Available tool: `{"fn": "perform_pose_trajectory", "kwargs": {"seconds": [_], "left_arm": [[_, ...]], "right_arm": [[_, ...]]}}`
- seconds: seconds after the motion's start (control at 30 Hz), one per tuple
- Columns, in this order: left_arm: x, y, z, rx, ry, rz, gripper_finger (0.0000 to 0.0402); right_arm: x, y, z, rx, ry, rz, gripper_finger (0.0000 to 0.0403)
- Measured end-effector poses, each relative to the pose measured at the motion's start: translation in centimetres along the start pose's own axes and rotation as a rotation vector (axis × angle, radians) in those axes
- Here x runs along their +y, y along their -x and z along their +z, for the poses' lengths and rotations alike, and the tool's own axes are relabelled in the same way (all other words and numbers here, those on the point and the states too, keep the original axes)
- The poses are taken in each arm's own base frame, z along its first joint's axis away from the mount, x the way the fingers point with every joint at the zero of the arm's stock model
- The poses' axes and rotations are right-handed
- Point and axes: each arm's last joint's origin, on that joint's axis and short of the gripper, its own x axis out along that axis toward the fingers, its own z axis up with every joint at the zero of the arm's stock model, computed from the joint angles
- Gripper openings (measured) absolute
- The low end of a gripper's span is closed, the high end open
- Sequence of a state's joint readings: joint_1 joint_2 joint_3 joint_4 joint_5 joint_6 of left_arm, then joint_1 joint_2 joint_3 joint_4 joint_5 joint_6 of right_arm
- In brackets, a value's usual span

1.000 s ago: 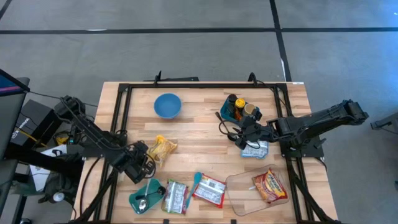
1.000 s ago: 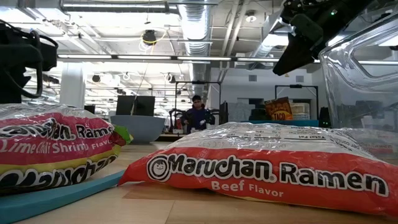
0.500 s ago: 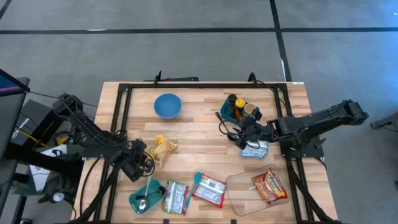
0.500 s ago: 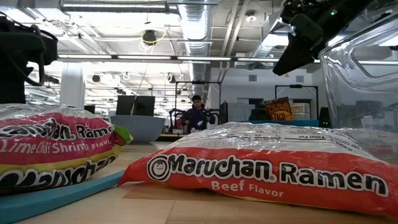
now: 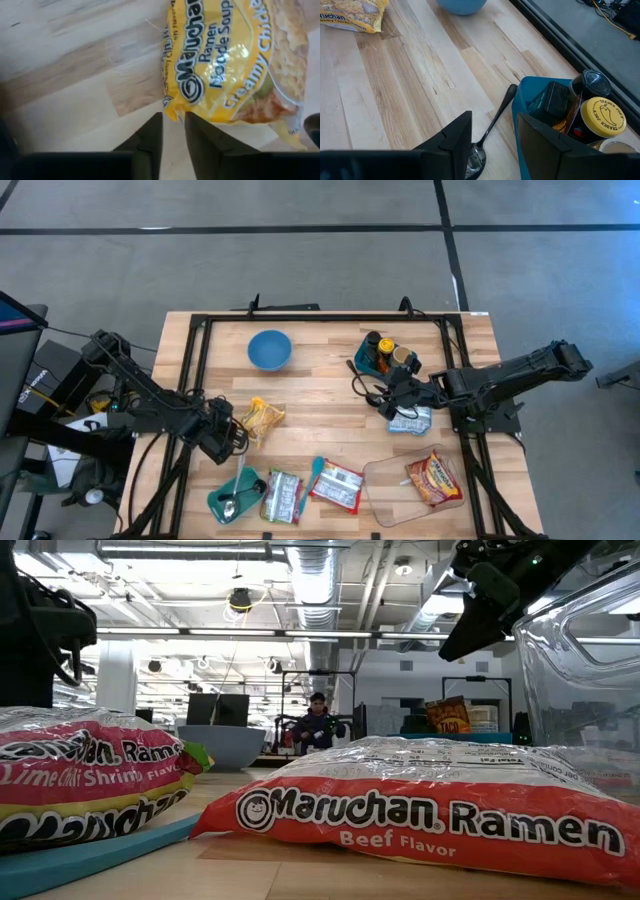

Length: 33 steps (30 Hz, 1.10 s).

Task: Pick & Place Food Item
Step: Put the yellow noodle pack into the transparent bin

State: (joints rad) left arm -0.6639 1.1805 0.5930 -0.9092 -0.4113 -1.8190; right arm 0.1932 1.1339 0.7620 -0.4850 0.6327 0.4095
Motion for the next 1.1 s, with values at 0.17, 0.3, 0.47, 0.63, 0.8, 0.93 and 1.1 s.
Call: {"fn": "perform_pose_trajectory", "kwargs": {"seconds": [0.17,0.3,0.47,0.63,0.8,0.93,1.1], "left_arm": [[-0.1,-0.1,0.2,-0.001,0.019,0.002,0.0126],[-0.2,-0.1,0.2,0.001,0.023,-0.006,0.0144],[-0.3,-0.1,0.2,0.004,0.029,-0.020,0.0145],[-0.3,-0.2,0.2,-0.005,0.029,-0.022,0.0138],[0.6,-2.0,-0.5,0.012,0.010,-0.048,0.0137],[1.0,-3.0,-0.8,0.025,0.023,-0.087,0.0139],[1.3,-3.1,-0.8,0.029,0.027,-0.099,0.0131]], "right_arm": [[0.0,0.0,0.0,0.000,0.000,0.000,0.0150],[0.0,0.0,0.0,0.000,0.000,0.000,0.0150],[0.0,0.0,0.0,0.000,0.001,0.001,0.0150],[0.0,0.0,0.0,0.000,0.001,0.001,0.0150],[0.0,0.0,0.0,0.000,0.001,0.001,0.0150],[0.0,0.0,0.0,0.000,0.001,0.000,0.0150],[0.0,0.0,0.0,0.000,0.001,0.000,0.0150]]}}
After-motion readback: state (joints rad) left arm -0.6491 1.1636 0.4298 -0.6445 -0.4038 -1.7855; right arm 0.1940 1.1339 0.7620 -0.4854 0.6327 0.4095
